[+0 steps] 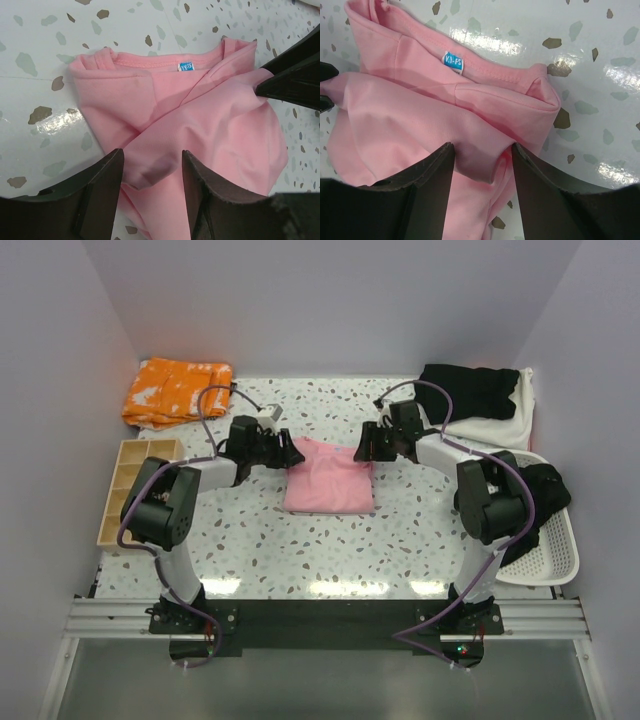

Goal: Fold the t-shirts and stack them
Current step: Smooth out wrinkles on the folded tshirt

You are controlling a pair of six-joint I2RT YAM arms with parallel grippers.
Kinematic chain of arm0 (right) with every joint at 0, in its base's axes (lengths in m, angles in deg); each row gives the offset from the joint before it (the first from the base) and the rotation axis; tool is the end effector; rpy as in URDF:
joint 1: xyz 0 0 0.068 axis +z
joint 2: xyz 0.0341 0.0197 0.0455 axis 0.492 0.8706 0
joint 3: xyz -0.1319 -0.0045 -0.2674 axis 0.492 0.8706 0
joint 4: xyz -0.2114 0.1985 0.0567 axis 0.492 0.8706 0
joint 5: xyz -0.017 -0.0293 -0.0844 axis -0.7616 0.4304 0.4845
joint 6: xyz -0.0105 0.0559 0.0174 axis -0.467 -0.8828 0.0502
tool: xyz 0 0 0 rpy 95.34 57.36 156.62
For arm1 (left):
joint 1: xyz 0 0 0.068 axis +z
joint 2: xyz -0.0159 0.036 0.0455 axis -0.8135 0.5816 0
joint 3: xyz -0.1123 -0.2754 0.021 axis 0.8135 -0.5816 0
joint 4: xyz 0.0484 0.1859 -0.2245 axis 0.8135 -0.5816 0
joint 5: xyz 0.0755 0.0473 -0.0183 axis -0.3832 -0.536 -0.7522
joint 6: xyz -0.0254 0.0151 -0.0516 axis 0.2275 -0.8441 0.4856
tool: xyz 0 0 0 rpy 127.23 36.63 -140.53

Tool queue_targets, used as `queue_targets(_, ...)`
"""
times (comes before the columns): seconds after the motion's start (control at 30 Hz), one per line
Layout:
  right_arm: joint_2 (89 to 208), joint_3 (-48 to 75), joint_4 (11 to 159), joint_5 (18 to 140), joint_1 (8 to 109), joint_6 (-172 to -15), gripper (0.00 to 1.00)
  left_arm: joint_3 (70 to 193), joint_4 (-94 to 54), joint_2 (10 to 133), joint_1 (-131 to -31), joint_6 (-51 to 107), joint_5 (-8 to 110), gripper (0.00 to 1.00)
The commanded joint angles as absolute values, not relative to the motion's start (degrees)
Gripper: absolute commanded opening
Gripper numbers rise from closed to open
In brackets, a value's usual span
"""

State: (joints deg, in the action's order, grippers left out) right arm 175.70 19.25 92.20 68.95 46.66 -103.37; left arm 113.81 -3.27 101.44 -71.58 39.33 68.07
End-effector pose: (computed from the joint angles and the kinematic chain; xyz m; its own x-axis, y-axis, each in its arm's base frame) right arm 0.4259 0.1457 0.1779 -0.7994 0.0422 -0.5994 -0.2626 0.8727 0.4116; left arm 0.3932 -0.1411 0.1519 -0.7079 -0.1506 -0.6901 0.3675 0.7558 -0.5419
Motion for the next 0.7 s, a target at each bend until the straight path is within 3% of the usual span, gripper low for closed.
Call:
queue_targets(0.0, 175.52, 16.83, 91.13, 67.55, 46.35, -103.63, 0.54, 115.08, -3.13, 99.74, -70.61, 38.04, 67.41, 0.56)
queue_targets(0.23, 175.52, 17.00, 91.48, 67.37, 46.44, -103.36, 0.54, 114.37, -7.18, 97.27, -69.46, 34.44, 65.04, 0.61)
queue_targets(0.5, 175.70, 17.09, 91.13, 66.94, 46.44, -103.72, 0.50, 114.29, -5.78, 99.55, -69.55, 35.13, 68.28, 0.46)
queue_targets(0.6, 175.96, 16.83, 91.13, 65.98, 46.35, -103.54, 0.33, 114.20, -4.63, 100.34, -69.55, 35.93, 69.42, 0.36)
queue_targets(0.67, 175.87, 16.82, 91.22, 65.71, 46.44, -103.45, 0.12, 114.29, -4.02, 100.60, -69.55, 36.63, 70.30, 0.26)
